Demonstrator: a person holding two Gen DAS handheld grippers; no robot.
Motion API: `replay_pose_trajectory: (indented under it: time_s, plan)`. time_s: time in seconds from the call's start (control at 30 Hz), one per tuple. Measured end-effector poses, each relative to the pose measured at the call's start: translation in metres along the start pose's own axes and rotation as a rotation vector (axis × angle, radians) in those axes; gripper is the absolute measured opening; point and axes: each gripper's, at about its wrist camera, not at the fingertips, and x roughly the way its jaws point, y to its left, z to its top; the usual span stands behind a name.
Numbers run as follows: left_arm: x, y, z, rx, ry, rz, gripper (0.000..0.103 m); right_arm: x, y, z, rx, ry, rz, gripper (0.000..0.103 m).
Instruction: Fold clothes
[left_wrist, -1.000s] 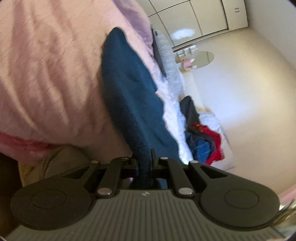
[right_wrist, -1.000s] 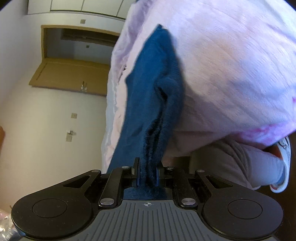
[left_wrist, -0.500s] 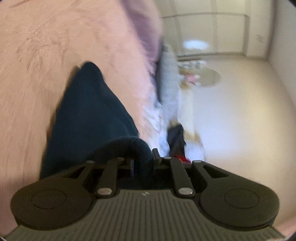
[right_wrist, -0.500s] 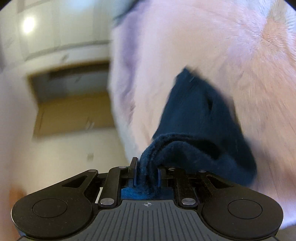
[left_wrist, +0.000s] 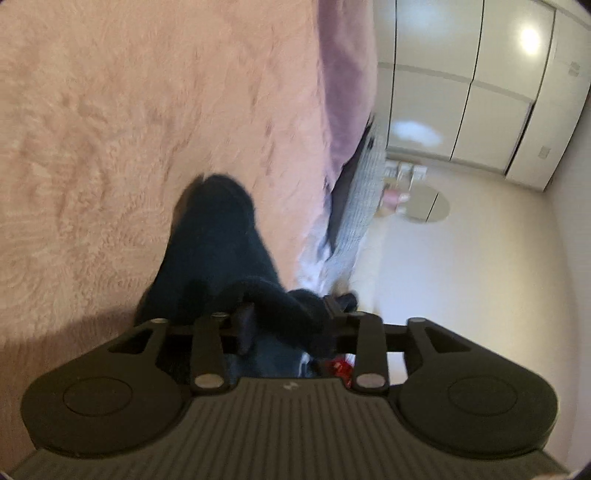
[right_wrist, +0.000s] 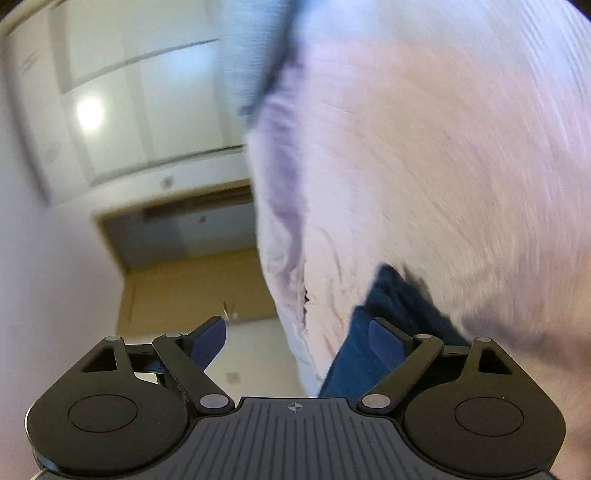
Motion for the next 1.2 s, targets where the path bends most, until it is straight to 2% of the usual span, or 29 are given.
replay_pose_trajectory:
  time_s: [0.03,0.07,0.1,0.17,0.23,0.33,0.37,0.5,0.6,0.67,0.7,0.73,0.77,0.83,0.9,1.0,1.1,1.2]
  plan:
    - [-0.008,-0.003,-0.001,0.008,-0.037,-0.028,0.064,-0.006,0.01,-0.002,-0.103,-0.003,-0.017,0.088]
    - [-0.016,-0.005,0.0,0.012,-0.087,-0.05,0.068,-0.01,0.019,-0.008,-0.225,-0.003,-0.062,0.088]
    - [-0.024,-0.008,0.001,0.014,-0.138,-0.07,0.068,-0.013,0.027,-0.015,-0.341,0.002,-0.122,0.088]
    - [-0.032,-0.019,-0.002,0.123,-0.196,-0.038,0.069,-0.013,0.034,-0.028,-0.51,0.031,-0.217,0.088]
    - [-0.023,-0.037,-0.009,0.328,-0.137,0.1,0.069,-0.008,0.032,-0.037,-0.601,0.072,-0.269,0.087]
    - [0.004,-0.055,-0.027,0.598,-0.025,0.28,0.069,-0.003,0.02,-0.046,-0.655,0.126,-0.283,0.087]
    - [0.012,-0.057,-0.032,0.659,-0.007,0.321,0.069,0.002,0.019,-0.047,-0.667,0.136,-0.283,0.087]
    - [0.042,-0.059,-0.036,0.789,0.02,0.38,0.068,0.018,0.013,-0.053,-0.716,0.177,-0.282,0.087]
    - [0.053,-0.057,-0.031,0.835,0.038,0.399,0.063,0.03,0.009,-0.058,-0.752,0.208,-0.282,0.076]
    - [0.059,-0.054,-0.031,0.87,0.06,0.398,0.046,0.039,0.008,-0.06,-0.754,0.245,-0.265,0.062]
    - [0.062,-0.052,-0.033,0.891,0.067,0.392,0.042,0.045,0.006,-0.061,-0.754,0.266,-0.258,0.062]
    - [0.061,-0.052,-0.036,0.91,0.068,0.388,0.025,0.049,0.005,-0.063,-0.767,0.275,-0.267,0.061]
    - [0.06,-0.051,-0.038,0.924,0.072,0.378,0.01,0.052,0.004,-0.067,-0.788,0.273,-0.279,0.049]
    - [0.049,-0.053,-0.042,0.948,0.038,0.348,0.009,0.054,0.003,-0.07,-0.815,0.264,-0.271,0.021]
    - [0.036,-0.058,-0.048,0.997,-0.022,0.308,0.008,0.05,0.008,-0.073,-0.844,0.238,-0.244,0.018]
    - [0.033,-0.061,-0.045,1.0,-0.073,0.319,0.008,0.048,0.023,-0.079,-0.922,0.197,-0.235,0.017]
    - [0.03,-0.064,-0.041,0.998,-0.122,0.334,0.008,0.063,0.023,-0.072,-0.901,0.175,-0.274,0.017]
    - [0.05,-0.043,-0.024,0.93,-0.111,0.428,0.008,0.086,0.013,-0.062,-0.854,0.165,-0.37,0.017]
